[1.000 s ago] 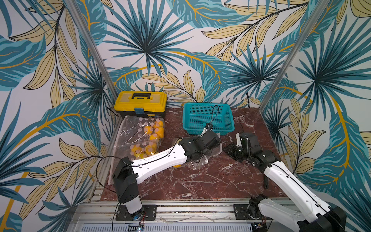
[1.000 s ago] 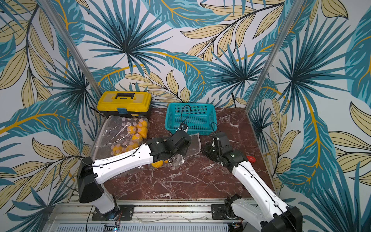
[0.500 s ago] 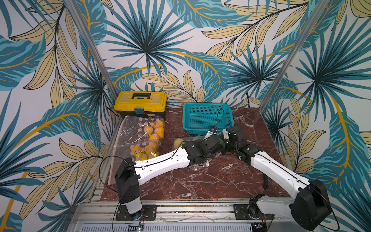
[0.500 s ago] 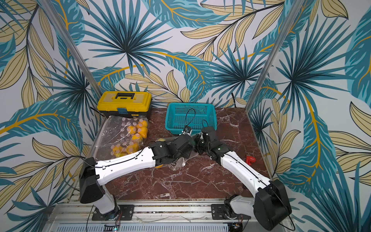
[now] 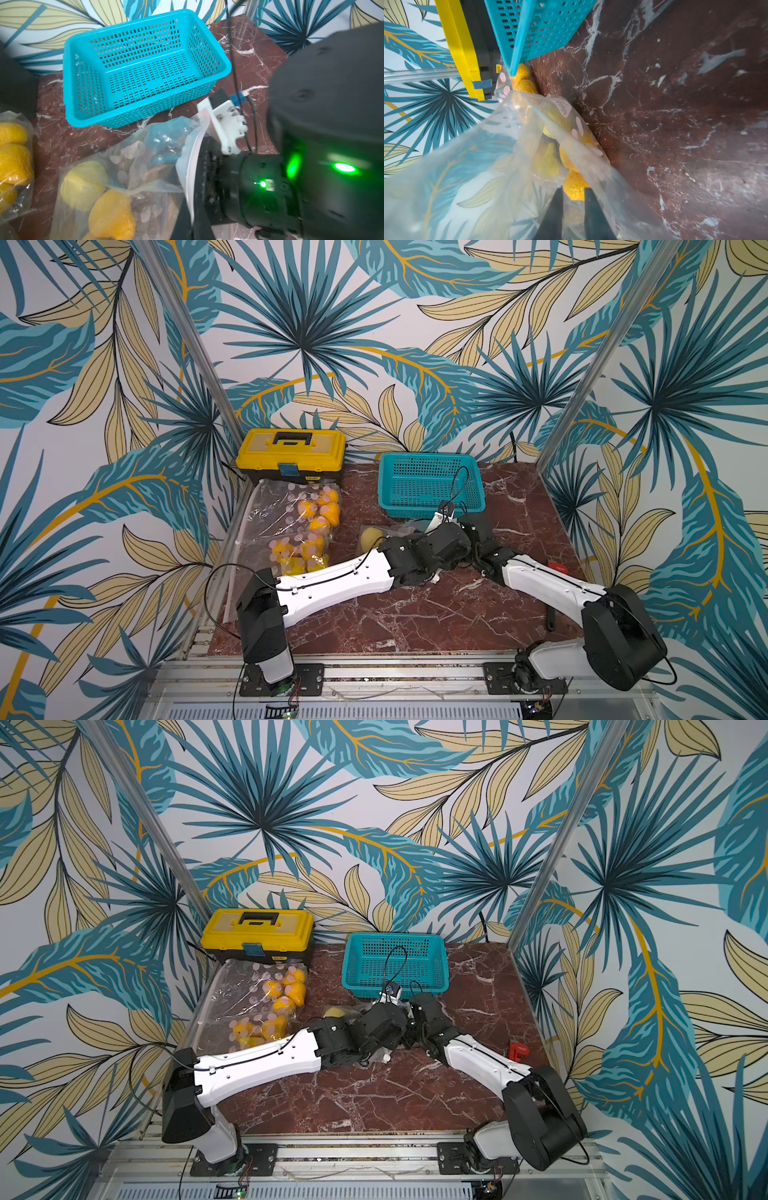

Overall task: Open the zip-top bag and take out the pear
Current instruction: Adjust the zipper food storage bag at the center of the board.

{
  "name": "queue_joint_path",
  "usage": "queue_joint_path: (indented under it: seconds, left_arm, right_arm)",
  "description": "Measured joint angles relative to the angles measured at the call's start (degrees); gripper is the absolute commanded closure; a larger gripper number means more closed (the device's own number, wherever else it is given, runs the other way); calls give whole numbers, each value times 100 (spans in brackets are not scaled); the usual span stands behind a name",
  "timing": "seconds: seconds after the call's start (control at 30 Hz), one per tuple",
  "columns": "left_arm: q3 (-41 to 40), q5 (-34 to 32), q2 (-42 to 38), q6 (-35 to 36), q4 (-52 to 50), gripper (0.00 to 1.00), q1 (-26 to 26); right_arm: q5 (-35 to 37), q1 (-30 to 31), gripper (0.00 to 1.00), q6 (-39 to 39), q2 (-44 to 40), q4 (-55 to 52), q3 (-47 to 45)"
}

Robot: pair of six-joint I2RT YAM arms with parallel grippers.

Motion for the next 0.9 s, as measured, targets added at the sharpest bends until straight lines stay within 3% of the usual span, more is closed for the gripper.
queue_joint_path:
  seconds: [0.1,0.3,0.4,0.53,0.67,0.9]
  left_arm:
    - [-140,11,-101,103,164,55,-26]
    - [-951,-479,-1049,-52,221,46,72]
    - [-1335,-485,-1550,-352,195,52,450]
    - [-1875,28,-1799,-732,131,66,1342]
    - [-2249,682,-1515,-931,44,75,1982]
    - [-2369,1641,-782,-960,-48,81,2527]
  right_arm:
    - [-286,-42,70,-251,280,13,-24]
    - [-592,-177,66,-723,494,-46,-98]
    - [-715,-282,62,-918,511,-48,-177]
    - [-942,-400,60,-1174,540,-42,-251]
    - [-1209,-463,59,-1429,553,-50,-254]
    - [-1539,-496,59,-1768,555,-140,-258]
